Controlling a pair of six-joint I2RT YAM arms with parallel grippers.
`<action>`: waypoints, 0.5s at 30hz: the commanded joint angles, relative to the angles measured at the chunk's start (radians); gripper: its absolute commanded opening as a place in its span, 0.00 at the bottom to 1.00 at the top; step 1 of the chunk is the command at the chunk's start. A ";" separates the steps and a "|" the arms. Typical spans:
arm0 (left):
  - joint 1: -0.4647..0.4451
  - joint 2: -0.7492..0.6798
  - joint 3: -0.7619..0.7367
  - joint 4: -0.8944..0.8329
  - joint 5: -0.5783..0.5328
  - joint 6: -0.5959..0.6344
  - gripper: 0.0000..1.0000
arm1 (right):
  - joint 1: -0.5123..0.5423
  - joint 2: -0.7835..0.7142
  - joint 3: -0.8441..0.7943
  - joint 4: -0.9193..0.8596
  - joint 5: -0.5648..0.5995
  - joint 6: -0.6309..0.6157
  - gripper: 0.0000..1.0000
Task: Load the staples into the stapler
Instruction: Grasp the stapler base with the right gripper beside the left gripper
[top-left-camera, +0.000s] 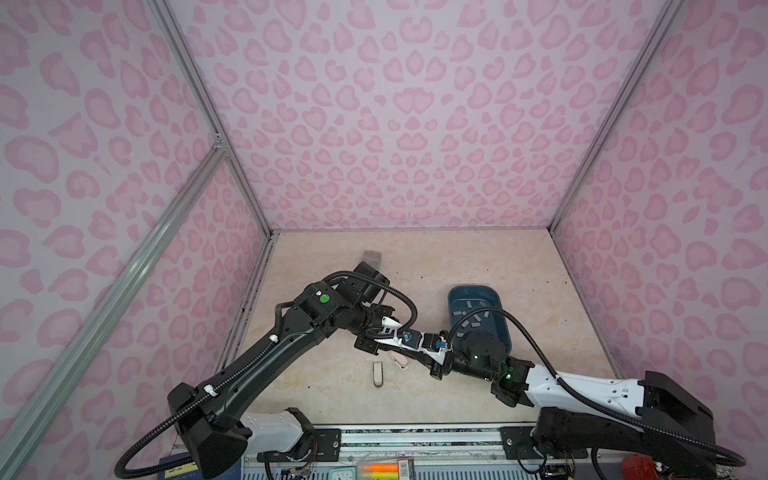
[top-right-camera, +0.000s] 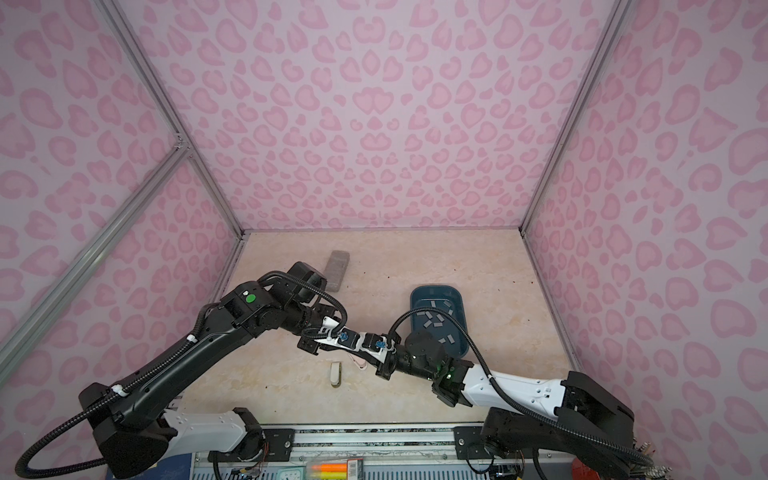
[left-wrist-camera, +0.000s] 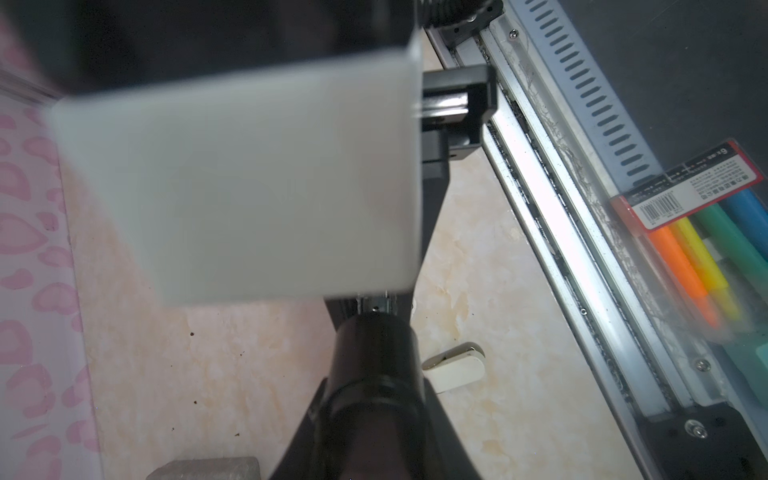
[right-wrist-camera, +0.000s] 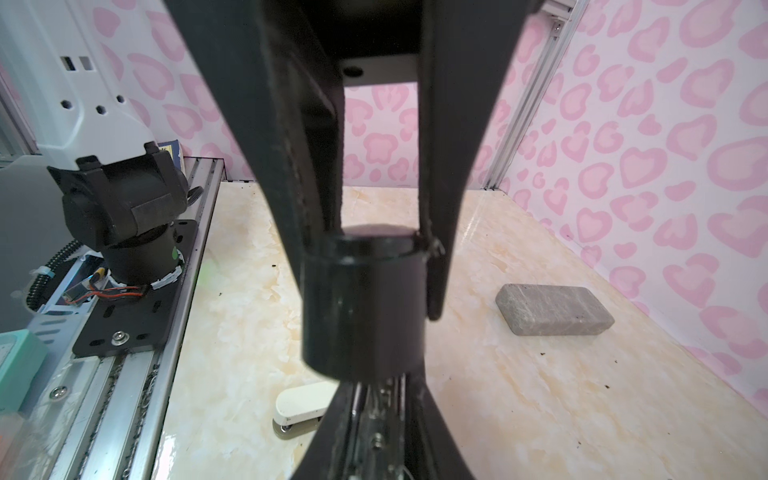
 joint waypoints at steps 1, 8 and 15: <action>0.000 -0.019 0.004 -0.005 0.113 0.011 0.04 | -0.001 0.011 0.004 0.049 0.039 0.019 0.28; 0.003 -0.008 0.010 -0.014 0.141 0.013 0.04 | -0.001 0.026 0.003 0.065 0.048 0.023 0.30; 0.018 -0.006 0.034 -0.027 0.204 0.020 0.04 | -0.001 0.049 0.008 0.079 0.053 0.021 0.30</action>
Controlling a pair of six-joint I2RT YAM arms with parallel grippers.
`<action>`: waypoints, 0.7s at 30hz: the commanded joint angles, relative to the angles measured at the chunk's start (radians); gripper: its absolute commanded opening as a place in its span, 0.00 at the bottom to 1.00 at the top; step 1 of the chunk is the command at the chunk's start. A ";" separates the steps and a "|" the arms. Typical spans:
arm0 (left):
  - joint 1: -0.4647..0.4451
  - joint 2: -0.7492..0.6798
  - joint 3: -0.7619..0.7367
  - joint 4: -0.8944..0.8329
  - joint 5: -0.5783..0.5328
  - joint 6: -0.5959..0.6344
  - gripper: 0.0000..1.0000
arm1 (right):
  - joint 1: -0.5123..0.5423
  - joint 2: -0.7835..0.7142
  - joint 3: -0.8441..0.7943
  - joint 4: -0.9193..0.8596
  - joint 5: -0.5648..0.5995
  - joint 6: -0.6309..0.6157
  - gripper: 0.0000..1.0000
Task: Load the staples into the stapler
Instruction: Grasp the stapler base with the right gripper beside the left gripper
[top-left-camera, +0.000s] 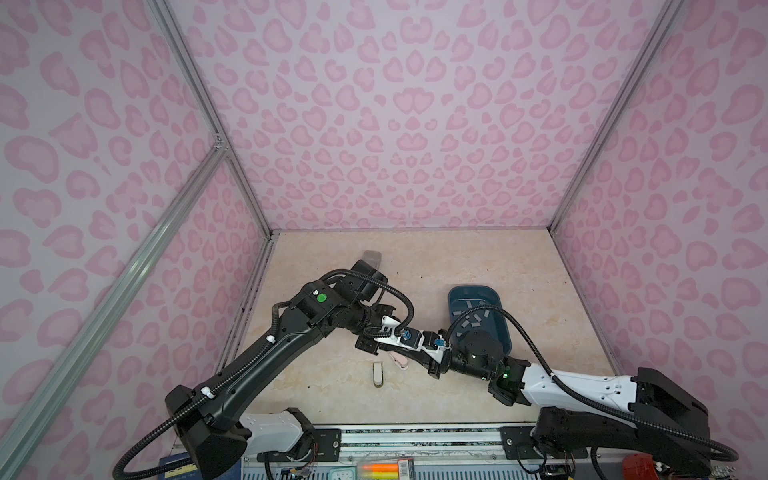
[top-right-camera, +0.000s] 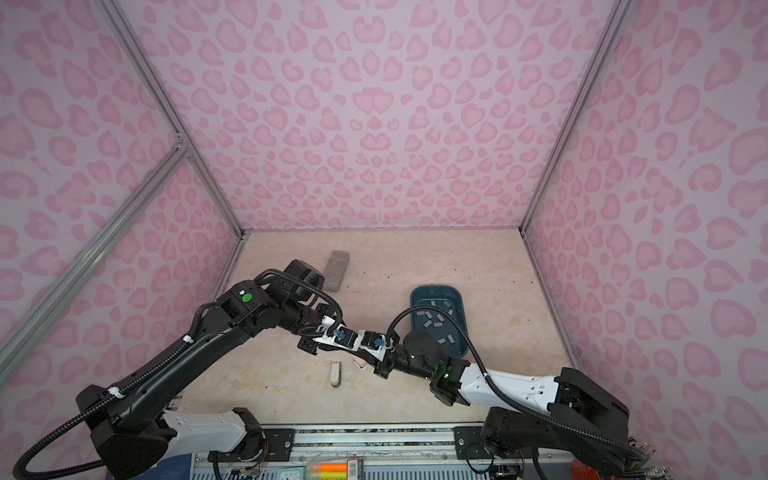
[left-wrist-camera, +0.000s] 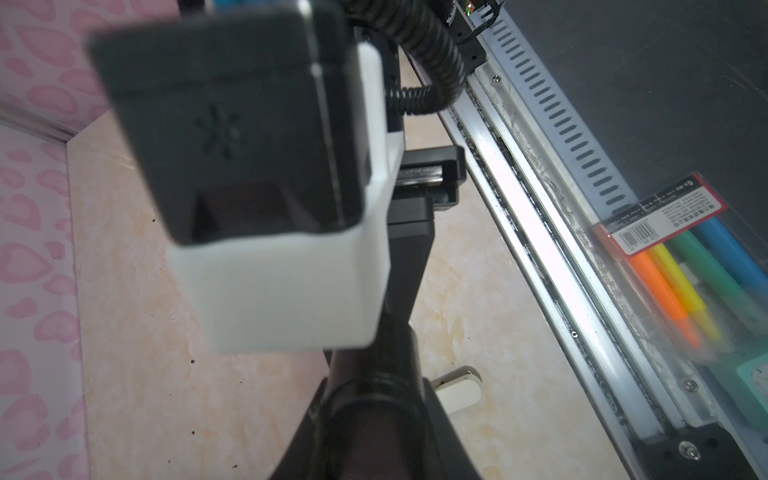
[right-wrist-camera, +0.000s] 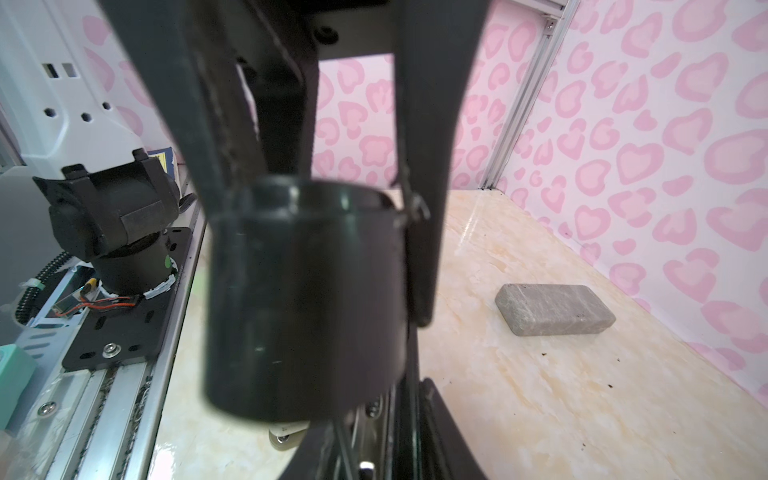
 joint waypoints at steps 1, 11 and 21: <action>0.011 -0.008 0.015 -0.024 0.115 0.016 0.04 | -0.001 0.016 0.008 0.031 0.046 0.005 0.30; 0.128 -0.073 -0.001 -0.020 0.239 0.062 0.04 | -0.074 0.003 -0.047 0.085 -0.079 -0.004 0.18; 0.225 -0.127 -0.080 0.020 0.365 0.108 0.04 | -0.122 -0.001 -0.078 0.111 -0.131 -0.023 0.00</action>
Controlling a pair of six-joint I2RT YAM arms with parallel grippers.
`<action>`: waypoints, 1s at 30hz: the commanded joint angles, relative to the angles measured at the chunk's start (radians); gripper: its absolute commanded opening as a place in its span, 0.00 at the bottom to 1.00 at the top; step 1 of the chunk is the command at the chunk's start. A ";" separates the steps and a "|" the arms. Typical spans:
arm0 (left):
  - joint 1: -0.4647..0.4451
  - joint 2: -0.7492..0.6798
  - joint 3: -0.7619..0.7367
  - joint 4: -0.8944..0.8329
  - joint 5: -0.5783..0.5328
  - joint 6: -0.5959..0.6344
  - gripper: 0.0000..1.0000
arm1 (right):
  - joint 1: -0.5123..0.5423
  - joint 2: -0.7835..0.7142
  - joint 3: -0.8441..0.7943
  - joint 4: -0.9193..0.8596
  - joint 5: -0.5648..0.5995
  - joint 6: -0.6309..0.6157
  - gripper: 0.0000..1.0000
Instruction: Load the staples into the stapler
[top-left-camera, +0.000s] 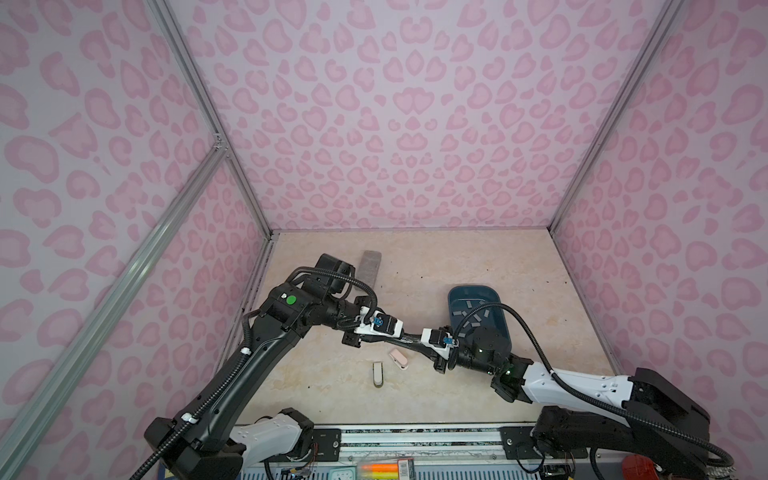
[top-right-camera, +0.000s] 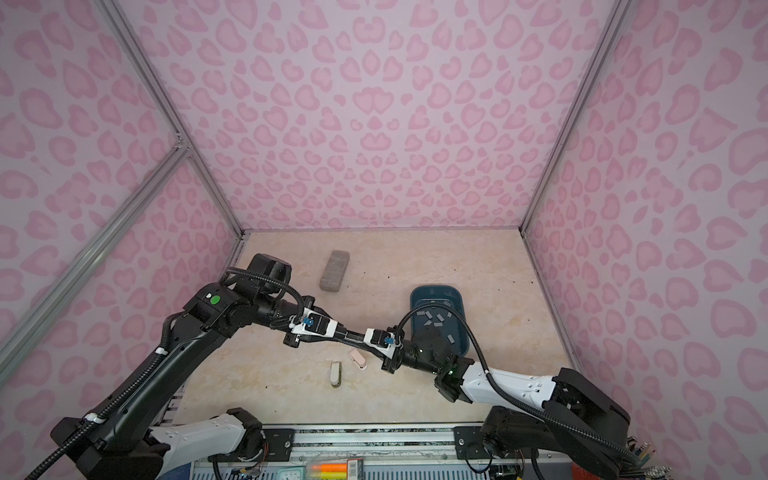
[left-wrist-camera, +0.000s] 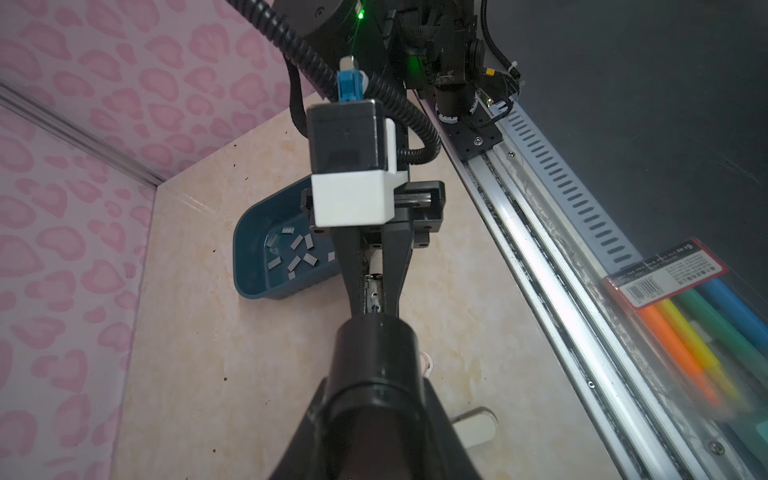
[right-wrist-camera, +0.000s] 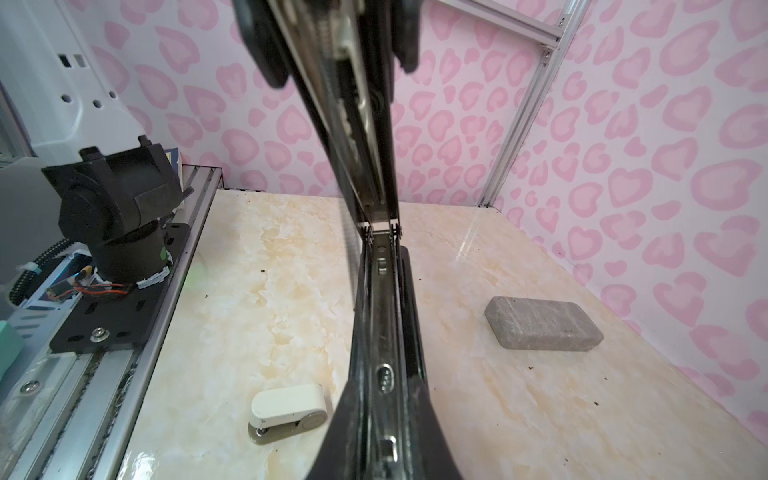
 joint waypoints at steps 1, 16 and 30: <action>0.026 -0.019 -0.011 -0.017 0.115 0.052 0.04 | -0.017 -0.006 -0.018 0.009 0.017 0.023 0.00; 0.316 -0.005 -0.085 0.003 0.431 0.152 0.04 | -0.065 -0.099 -0.112 0.067 -0.031 -0.001 0.00; 0.508 0.016 -0.140 0.077 0.632 0.152 0.03 | -0.079 -0.179 -0.163 0.125 -0.053 0.021 0.00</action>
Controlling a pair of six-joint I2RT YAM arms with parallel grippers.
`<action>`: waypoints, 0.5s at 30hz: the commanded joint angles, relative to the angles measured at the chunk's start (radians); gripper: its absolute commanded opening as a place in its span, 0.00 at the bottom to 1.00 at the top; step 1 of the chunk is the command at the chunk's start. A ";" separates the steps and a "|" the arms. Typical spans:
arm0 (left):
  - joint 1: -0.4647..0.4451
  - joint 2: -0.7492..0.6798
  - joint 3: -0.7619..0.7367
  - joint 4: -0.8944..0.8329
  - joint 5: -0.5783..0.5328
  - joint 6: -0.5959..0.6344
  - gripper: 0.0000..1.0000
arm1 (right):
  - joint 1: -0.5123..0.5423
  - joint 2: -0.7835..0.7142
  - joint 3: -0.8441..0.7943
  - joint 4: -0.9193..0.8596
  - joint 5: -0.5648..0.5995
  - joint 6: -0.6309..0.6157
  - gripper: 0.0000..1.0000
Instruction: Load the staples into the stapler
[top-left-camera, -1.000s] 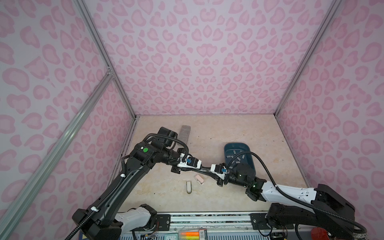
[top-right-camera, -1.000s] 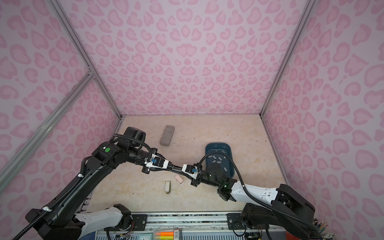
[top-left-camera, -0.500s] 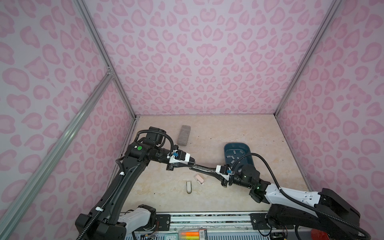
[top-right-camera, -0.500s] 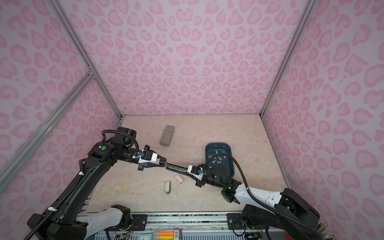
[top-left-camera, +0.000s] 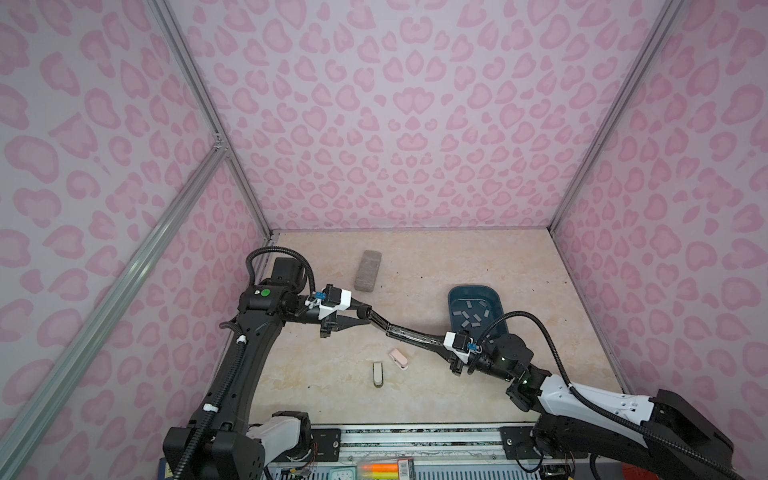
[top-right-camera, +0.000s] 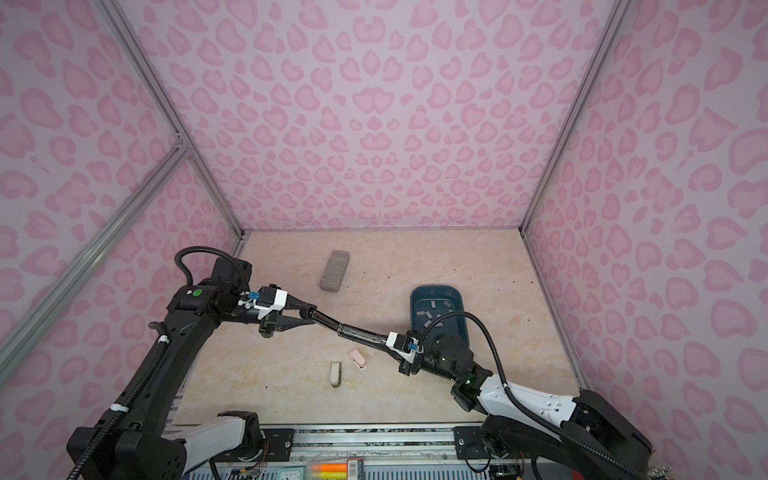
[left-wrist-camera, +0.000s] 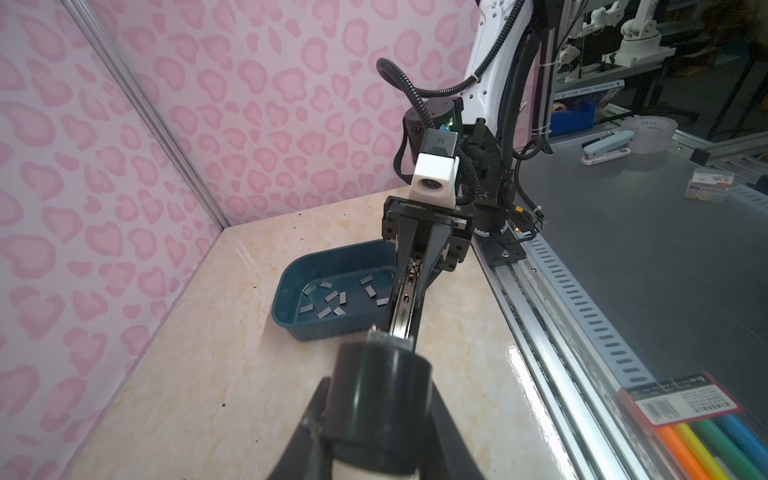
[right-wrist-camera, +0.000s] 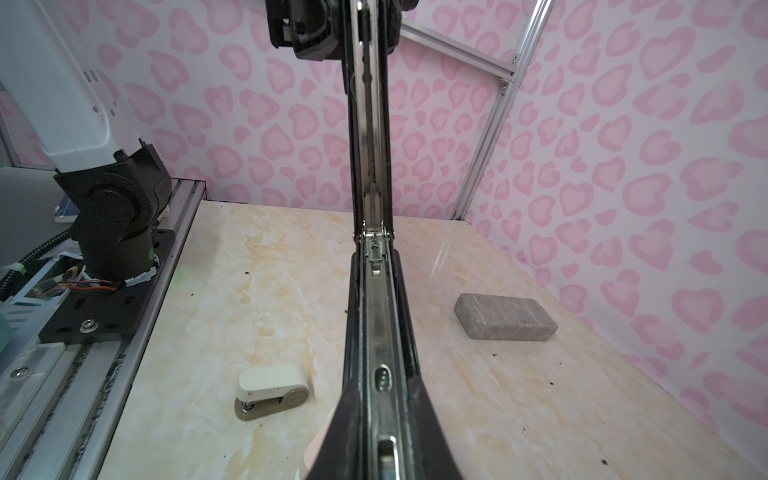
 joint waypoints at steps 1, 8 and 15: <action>0.032 0.007 -0.001 0.107 0.071 0.007 0.03 | 0.000 -0.021 -0.016 0.028 -0.014 0.021 0.00; 0.056 0.021 -0.005 0.123 0.054 -0.012 0.17 | -0.002 -0.075 -0.040 0.040 -0.017 0.034 0.00; 0.062 0.005 -0.035 0.263 -0.076 -0.185 0.97 | 0.000 -0.128 -0.056 0.040 -0.023 0.040 0.00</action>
